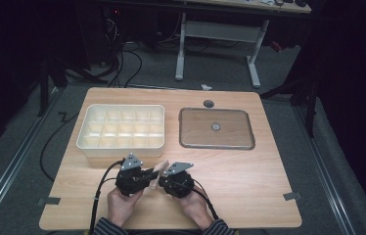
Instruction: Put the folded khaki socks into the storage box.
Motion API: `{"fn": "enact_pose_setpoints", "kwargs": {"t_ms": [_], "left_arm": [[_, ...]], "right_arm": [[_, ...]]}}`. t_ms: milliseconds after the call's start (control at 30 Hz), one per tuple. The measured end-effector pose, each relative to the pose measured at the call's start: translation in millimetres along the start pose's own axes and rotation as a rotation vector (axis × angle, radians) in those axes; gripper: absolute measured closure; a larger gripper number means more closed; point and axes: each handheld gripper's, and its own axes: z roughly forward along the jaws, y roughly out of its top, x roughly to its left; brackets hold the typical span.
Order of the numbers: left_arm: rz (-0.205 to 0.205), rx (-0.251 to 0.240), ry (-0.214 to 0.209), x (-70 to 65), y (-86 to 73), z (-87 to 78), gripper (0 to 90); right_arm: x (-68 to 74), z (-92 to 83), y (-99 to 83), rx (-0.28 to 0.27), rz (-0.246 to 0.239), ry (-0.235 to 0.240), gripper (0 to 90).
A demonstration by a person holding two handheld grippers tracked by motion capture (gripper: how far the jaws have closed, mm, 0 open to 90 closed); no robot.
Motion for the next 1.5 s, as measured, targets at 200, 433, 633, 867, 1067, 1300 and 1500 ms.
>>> {"fn": "enact_pose_setpoints", "kwargs": {"t_ms": [200,433,633,867,1067,1300,1500], "left_arm": [[-0.011,0.014,0.01,1.4,0.1,0.7,79.6],[-0.005,0.007,0.016,-1.5,0.5,-0.3,79.3],[0.002,0.018,0.023,-6.0,2.3,2.5,79.2],[0.01,0.029,0.032,-10.3,3.9,3.7,79.2],[0.021,0.042,0.028,-15.2,5.9,5.5,79.0],[0.03,0.046,0.024,-18.1,6.2,7.9,78.6],[0.035,0.045,0.014,-20.8,6.7,10.3,78.2]], "right_arm": [[-1.1,-13.1,-2.1,-0.036,0.015,-0.02,72.6],[-11.2,-44.4,-9.1,-0.103,0.042,-0.102,68.1],[-36.7,-75.1,-27.4,-0.147,0.125,-0.215,62.6],[-44.1,-71.3,-37.4,-0.103,0.148,-0.222,62.8],[-45.9,-59.5,-41.9,-0.06,0.164,-0.177,73.5],[-46.1,-52.6,-40.9,-0.043,0.15,-0.158,83.8],[-43.2,-47.6,-38.0,-0.042,0.137,-0.134,85.1]]}}
